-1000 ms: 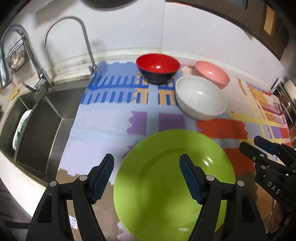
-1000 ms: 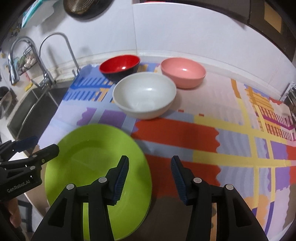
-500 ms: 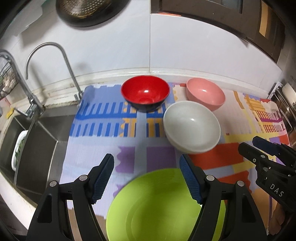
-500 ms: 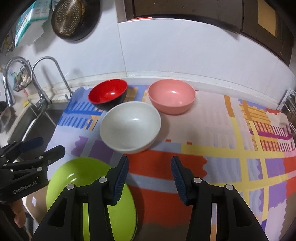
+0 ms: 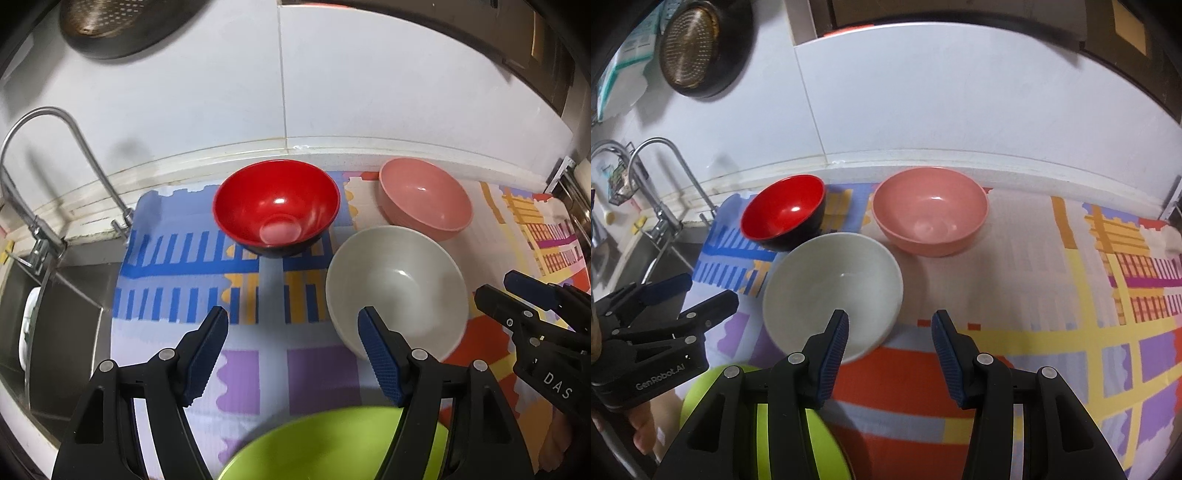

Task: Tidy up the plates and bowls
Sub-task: 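Move both tools to the white bowl rim and close on it, then lift the white bowl with both tools and carry it toward the green plate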

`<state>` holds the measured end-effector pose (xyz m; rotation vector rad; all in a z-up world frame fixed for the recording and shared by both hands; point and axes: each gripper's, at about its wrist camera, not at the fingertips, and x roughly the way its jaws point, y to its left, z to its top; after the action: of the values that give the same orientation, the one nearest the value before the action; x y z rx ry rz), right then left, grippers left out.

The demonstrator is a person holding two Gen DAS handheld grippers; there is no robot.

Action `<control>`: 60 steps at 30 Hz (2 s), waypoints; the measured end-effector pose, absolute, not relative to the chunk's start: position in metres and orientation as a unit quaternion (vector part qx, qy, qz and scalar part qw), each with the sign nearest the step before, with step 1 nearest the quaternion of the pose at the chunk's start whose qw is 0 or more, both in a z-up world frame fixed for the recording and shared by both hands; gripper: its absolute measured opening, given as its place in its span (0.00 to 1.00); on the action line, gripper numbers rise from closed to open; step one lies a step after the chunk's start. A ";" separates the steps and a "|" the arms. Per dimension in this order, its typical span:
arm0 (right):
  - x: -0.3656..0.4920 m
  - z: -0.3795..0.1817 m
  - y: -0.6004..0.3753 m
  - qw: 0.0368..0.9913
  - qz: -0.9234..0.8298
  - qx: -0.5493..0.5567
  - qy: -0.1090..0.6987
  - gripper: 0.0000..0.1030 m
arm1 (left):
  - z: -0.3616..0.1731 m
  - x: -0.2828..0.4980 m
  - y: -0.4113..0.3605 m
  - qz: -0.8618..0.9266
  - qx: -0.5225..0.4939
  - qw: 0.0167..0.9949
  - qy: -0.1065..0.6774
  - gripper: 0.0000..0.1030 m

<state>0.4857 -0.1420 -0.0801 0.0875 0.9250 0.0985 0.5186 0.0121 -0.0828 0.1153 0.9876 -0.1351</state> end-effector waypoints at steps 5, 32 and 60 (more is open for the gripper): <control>0.503 -0.091 -0.143 0.888 0.047 0.048 0.454 0.46 | -0.095 0.536 0.005 -0.068 0.071 0.870 0.483 0.70; 0.535 -0.130 -0.147 0.862 0.051 0.083 0.497 0.10 | -0.137 0.563 -0.019 -0.097 0.040 0.829 0.549 0.13; 0.456 -0.077 -0.202 0.869 0.009 0.114 0.482 0.09 | -0.073 0.474 -0.079 -0.178 0.044 0.835 0.519 0.13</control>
<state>0.4557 -0.2023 -0.0774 0.2377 1.0087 0.0179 0.4744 -0.0794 -0.0732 0.0928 1.0984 -0.3776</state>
